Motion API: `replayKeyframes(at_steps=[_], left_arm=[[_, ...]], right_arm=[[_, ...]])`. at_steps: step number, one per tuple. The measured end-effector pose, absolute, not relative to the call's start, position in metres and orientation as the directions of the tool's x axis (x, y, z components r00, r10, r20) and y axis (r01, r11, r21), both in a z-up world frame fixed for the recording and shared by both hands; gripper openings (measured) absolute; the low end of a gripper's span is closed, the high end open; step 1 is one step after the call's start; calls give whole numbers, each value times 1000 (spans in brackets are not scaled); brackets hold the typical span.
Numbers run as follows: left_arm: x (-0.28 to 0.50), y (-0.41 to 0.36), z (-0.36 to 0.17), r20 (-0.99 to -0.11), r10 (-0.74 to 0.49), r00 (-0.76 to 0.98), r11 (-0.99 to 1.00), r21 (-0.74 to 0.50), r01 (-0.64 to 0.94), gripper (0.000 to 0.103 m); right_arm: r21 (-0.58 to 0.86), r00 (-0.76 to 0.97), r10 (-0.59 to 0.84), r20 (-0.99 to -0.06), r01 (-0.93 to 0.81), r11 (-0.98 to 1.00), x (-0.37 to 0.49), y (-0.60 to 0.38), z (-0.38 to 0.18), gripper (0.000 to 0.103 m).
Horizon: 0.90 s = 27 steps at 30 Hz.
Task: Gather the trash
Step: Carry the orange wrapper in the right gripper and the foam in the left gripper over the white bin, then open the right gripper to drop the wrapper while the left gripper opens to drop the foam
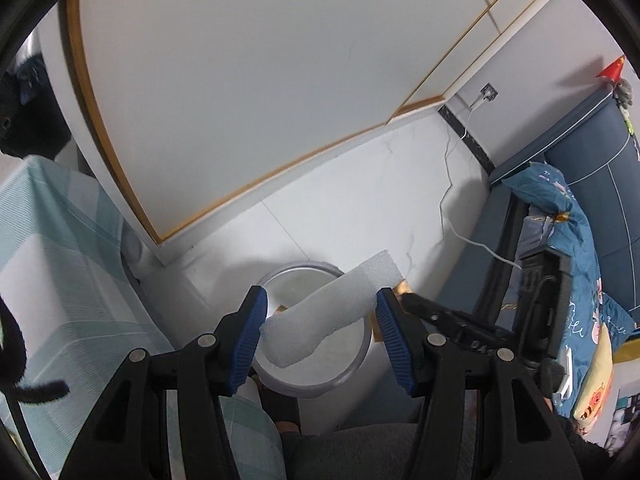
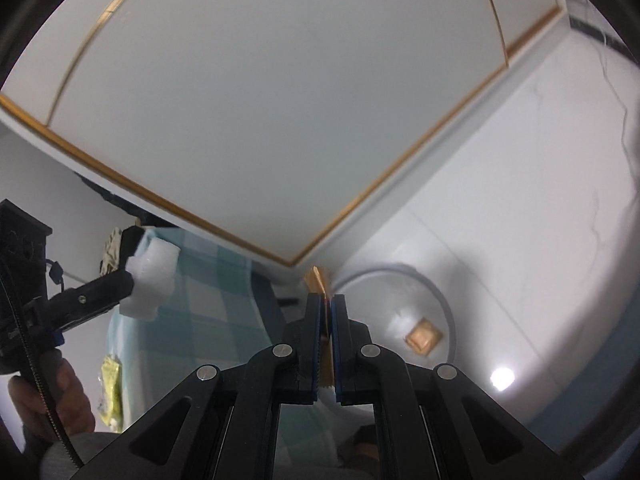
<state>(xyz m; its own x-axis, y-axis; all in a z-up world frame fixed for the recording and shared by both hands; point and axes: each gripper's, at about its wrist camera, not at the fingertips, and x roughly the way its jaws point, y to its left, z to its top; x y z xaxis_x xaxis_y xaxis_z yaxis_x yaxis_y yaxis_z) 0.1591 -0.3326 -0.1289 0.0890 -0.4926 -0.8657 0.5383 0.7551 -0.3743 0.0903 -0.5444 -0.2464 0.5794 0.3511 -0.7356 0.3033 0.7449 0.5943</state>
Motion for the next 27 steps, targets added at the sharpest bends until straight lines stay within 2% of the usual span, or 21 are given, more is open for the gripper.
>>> replayKeyframes(at_steps=[8, 14, 19, 27], left_arm=[[166, -336, -151, -880, -475, 14, 759, -402, 512, 52], [169, -345, -159, -883, -469, -17, 752, -410, 516, 52], [170, -352, -168, -888, -457, -47, 747, -411, 522, 52], [170, -357, -183, -895, -437, -90, 749, -418, 514, 52]], right_arm=[[585, 469, 408, -784, 335, 739, 96, -534, -305, 13], [602, 441, 436, -784, 371, 707, 87, -541, -321, 16], [635, 460, 455, -763, 398, 662, 79, -551, -324, 30], [590, 484, 376, -790, 437, 679, 64, -569, -307, 48]])
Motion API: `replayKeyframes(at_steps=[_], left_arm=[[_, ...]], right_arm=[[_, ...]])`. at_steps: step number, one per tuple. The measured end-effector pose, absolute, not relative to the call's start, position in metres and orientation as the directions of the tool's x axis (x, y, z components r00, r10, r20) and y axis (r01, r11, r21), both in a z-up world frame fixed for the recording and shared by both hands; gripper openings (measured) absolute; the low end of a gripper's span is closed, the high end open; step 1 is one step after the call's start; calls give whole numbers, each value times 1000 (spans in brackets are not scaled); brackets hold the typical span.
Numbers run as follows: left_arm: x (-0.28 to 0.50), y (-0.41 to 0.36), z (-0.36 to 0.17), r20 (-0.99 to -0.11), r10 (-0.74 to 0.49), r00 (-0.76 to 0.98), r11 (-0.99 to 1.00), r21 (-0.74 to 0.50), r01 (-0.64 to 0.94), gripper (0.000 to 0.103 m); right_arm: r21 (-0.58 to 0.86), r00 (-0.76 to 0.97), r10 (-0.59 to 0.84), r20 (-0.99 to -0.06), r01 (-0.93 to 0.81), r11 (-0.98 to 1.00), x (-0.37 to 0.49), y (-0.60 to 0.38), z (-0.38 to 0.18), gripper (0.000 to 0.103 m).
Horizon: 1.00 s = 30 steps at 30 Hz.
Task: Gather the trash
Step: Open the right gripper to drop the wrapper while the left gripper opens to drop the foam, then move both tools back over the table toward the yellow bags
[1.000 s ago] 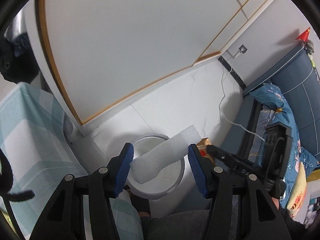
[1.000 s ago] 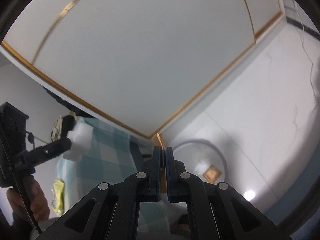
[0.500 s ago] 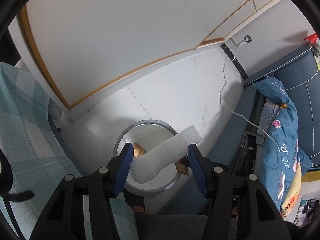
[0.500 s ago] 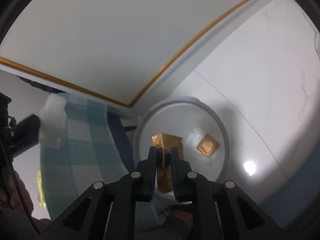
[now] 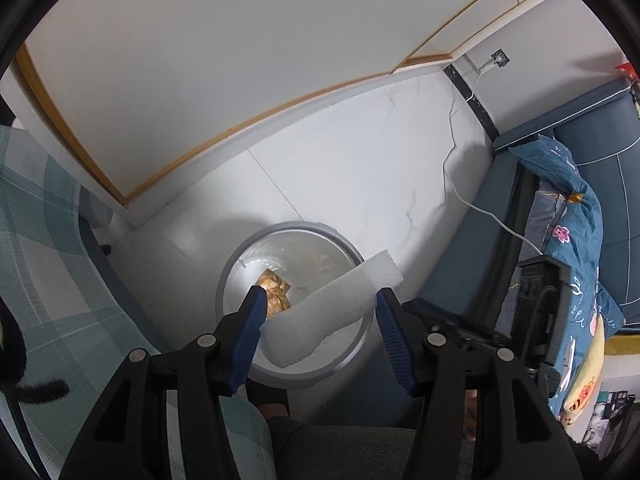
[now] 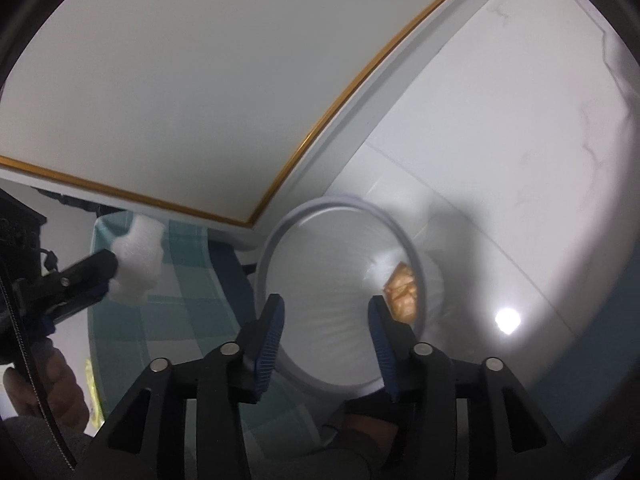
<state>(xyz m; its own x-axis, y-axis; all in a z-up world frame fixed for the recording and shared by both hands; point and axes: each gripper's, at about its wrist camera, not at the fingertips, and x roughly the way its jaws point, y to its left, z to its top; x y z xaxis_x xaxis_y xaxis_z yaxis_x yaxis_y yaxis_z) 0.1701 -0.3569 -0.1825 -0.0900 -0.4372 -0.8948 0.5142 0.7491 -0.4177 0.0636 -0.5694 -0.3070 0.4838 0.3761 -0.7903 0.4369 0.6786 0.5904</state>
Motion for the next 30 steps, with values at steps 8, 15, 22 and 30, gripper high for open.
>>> replayKeyframes(at_steps=[8, 15, 22, 30], left_arm=[[167, -370, -201, -909, -392, -145, 754, -408, 515, 52], [164, -377, -216, -920, -343, -190, 769, -391, 506, 52], [163, -376, -226, -924, -312, -221, 790, -381, 481, 55], [162, -374, -221, -928, -308, -209, 796, -371, 477, 70]], right_arm=[[560, 516, 305, -800, 463, 687, 52, -585, -290, 60], [532, 511, 267, -817, 492, 689, 48, -591, -285, 80], [521, 500, 260, -826, 502, 690, 47, -589, -289, 87], [525, 499, 266, -825, 502, 687, 46, -588, -289, 91]])
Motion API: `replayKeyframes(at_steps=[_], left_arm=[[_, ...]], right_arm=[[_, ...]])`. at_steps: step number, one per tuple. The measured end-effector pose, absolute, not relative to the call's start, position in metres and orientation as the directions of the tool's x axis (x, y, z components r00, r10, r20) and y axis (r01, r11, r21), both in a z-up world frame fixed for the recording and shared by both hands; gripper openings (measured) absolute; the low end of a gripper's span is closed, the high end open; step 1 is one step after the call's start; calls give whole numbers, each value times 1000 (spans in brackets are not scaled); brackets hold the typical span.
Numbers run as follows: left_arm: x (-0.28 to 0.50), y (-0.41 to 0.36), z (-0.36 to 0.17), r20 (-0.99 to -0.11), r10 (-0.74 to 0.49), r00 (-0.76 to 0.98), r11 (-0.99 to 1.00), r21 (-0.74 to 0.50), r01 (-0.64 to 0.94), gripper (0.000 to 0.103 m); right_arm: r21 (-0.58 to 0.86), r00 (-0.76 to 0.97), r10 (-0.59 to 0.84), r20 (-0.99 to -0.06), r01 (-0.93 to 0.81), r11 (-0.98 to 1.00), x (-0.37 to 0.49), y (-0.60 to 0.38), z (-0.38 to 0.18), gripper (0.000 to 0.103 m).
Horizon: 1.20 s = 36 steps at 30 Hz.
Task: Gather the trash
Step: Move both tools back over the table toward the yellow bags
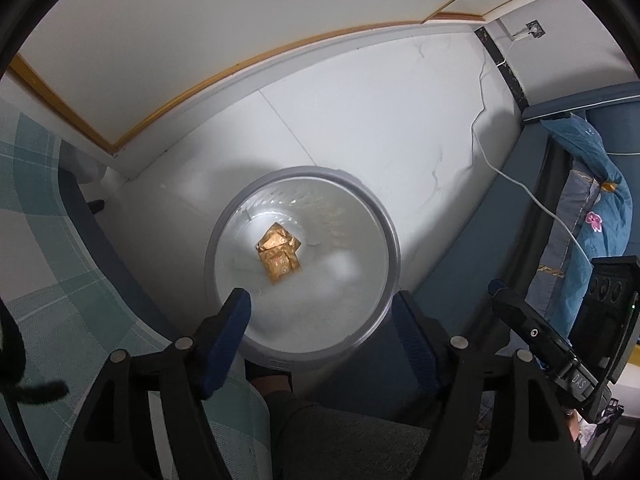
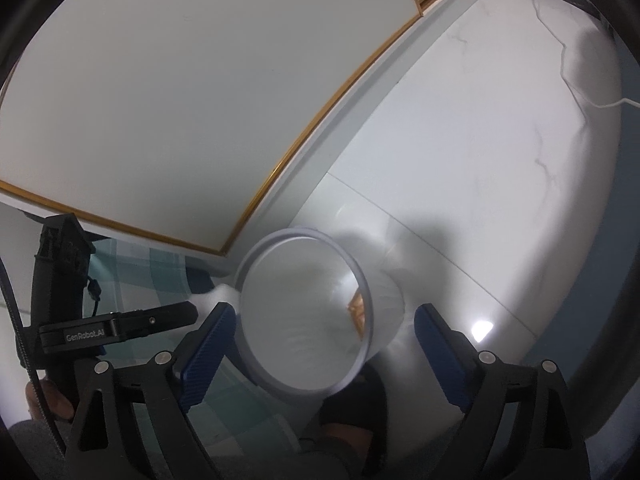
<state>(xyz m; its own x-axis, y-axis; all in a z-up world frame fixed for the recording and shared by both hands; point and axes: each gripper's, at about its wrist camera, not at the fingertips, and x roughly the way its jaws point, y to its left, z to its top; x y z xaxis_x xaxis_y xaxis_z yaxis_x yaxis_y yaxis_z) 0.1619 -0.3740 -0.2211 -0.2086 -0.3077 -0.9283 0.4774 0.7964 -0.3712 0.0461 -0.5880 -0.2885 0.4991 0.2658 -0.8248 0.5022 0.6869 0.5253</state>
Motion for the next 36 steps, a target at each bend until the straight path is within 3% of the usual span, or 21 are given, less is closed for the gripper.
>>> replayKeyframes(at_steps=[10, 19, 32, 36], left_arm=[[159, -365, -204, -944, -306, -123, 805, -326, 496, 74], [150, -340, -152, -930, -363, 56, 825, -293, 484, 74], [134, -268, -51, -828, -434, 356, 859, -260, 442, 74], [123, -232, -25, -785, -447, 428, 872, -276, 405, 76]], right_arm=[[521, 505, 257, -824, 498, 693, 44, -586, -279, 92], [519, 538, 237, -809, 464, 718, 44, -578, -249, 92], [485, 720, 114, -684, 332, 809, 34, -547, -128, 92], [499, 772, 148, -618, 240, 833, 32, -521, -88, 92]])
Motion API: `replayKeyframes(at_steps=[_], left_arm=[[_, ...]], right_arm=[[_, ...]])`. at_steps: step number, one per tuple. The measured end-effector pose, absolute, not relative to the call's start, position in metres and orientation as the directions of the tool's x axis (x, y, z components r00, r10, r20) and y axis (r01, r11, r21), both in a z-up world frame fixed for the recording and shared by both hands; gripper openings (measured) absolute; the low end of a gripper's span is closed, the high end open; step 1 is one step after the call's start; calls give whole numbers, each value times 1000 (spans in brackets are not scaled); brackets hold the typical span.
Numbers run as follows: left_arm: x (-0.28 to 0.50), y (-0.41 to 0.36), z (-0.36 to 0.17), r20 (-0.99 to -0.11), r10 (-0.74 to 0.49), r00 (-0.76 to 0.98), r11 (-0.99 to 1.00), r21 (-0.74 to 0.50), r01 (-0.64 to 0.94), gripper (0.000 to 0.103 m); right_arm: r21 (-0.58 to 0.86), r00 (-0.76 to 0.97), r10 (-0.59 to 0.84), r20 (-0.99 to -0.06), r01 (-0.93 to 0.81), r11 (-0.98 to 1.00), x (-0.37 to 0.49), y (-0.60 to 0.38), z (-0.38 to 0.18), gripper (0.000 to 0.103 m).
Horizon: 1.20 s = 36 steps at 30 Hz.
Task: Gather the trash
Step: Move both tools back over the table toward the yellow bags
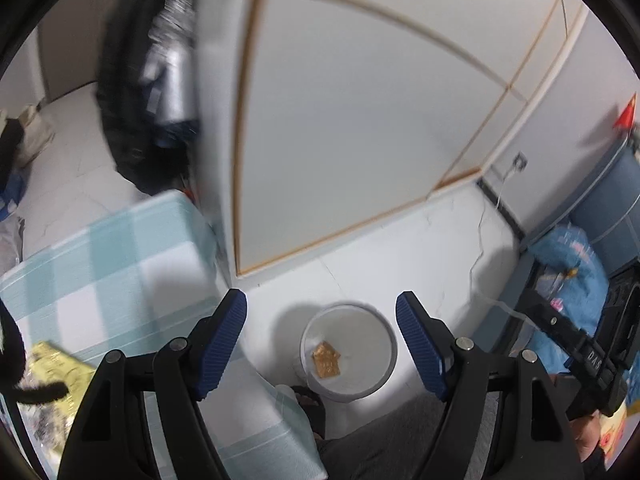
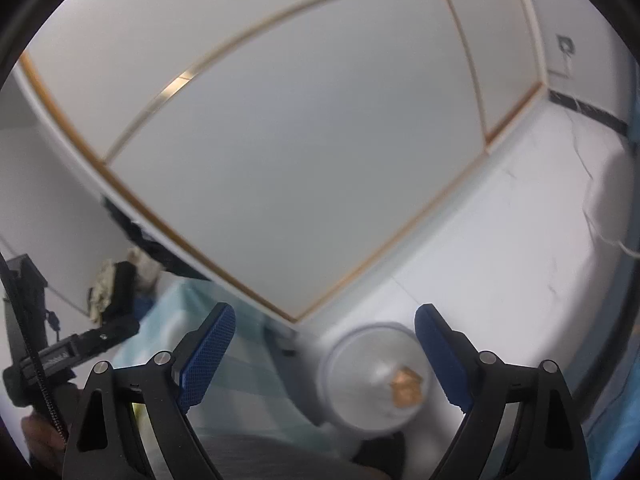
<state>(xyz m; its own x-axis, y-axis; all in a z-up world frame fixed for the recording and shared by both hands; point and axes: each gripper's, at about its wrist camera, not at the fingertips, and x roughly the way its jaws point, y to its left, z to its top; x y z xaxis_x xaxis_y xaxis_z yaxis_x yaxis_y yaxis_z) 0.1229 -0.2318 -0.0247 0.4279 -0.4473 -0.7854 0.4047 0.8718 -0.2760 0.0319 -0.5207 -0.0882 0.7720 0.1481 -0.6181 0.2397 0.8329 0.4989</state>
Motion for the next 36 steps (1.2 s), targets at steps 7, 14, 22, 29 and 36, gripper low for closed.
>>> replayKeyframes(at_steps=[7, 14, 22, 29, 36], left_arm=[[99, -163, 6, -710, -399, 580, 912, -246, 328, 85], [80, -90, 28, -671, -342, 658, 940, -256, 227, 86], [65, -10, 52, -668, -247, 702, 966, -229, 121, 90], [57, 41, 68, -657, -168, 735, 979, -201, 43, 92], [61, 73, 45, -637, -144, 757, 974, -228, -6, 102]], right_arm=[[457, 816, 239, -526, 34, 889, 30, -438, -37, 92], [456, 817, 335, -469, -101, 884, 33, -368, -16, 92], [431, 786, 451, -423, -263, 863, 36, -282, 9, 92], [449, 739, 546, -394, -363, 816, 50, -219, 24, 95], [430, 698, 576, -425, -405, 807, 63, -167, 18, 99]])
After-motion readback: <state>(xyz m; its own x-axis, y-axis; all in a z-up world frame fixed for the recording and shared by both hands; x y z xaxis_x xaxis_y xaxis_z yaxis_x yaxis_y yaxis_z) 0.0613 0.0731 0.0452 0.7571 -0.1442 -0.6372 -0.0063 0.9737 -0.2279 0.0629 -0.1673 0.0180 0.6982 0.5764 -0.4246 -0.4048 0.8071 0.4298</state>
